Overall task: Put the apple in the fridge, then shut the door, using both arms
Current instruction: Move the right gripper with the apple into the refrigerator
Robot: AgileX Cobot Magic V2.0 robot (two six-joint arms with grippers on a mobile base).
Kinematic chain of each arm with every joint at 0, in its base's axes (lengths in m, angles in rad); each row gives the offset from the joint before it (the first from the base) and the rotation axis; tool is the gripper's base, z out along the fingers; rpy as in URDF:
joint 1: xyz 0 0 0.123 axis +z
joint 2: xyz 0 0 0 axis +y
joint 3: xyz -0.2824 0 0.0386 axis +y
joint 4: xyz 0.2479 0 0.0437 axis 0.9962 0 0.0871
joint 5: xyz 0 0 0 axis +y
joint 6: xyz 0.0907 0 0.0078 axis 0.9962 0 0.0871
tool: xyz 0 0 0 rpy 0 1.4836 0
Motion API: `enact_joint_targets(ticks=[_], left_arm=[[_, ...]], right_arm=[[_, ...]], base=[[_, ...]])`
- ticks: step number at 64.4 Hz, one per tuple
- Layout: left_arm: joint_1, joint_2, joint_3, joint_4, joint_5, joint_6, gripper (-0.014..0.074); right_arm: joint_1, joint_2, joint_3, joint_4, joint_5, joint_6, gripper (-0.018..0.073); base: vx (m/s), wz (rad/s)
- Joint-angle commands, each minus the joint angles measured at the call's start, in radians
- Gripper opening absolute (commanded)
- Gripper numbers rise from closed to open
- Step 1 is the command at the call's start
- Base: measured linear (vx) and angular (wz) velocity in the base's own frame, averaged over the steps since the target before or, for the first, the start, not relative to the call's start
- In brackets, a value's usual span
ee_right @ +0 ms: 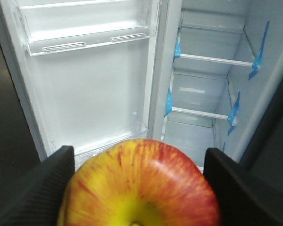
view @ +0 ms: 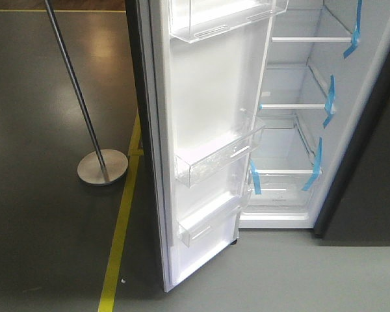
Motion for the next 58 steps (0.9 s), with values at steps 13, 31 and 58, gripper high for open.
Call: enact_joint_targets(ticks=[13, 31, 58], left_arm=[[-0.006, -0.015, -0.018, -0.007, -0.077, -0.009, -0.0006], [-0.006, -0.015, -0.018, -0.007, -0.077, -0.009, -0.0006], [-0.006, -0.015, -0.018, -0.007, -0.077, -0.009, -0.0006]], right_arm=[[-0.001, -0.006, -0.025, 0.009, -0.082, -0.007, 0.0098], [-0.001, -0.006, -0.025, 0.009, -0.082, -0.007, 0.0098], [-0.001, -0.006, -0.025, 0.009, -0.082, -0.007, 0.0098]], base=[[0.12, 0.0], [0.12, 0.0], [0.1, -0.01]])
